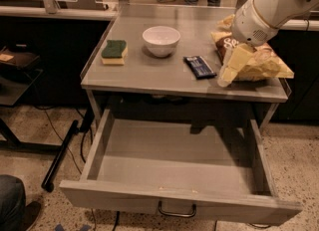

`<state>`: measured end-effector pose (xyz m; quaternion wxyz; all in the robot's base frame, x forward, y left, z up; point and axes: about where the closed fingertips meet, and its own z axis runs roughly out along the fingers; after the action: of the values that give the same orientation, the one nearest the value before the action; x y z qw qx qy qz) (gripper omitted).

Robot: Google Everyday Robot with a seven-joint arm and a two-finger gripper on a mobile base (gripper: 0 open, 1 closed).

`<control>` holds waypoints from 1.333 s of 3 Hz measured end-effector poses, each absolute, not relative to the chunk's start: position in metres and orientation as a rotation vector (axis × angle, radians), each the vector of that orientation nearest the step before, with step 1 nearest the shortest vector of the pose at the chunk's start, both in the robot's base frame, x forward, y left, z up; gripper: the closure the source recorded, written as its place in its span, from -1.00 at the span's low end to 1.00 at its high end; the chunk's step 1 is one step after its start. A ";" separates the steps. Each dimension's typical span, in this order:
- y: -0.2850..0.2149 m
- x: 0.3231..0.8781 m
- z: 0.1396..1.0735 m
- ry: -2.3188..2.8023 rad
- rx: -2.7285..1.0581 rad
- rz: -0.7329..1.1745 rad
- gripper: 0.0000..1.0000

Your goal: Place rxbar blueberry into top drawer

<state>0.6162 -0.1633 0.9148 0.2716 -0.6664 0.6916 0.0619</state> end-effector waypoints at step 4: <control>-0.146 0.662 0.868 1.790 -1.828 0.221 -1.00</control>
Offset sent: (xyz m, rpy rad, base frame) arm 0.0510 0.0130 -0.0293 0.0186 -0.0313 0.0437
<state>0.6620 -0.1462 0.8685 0.2831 -0.6827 0.6686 0.0827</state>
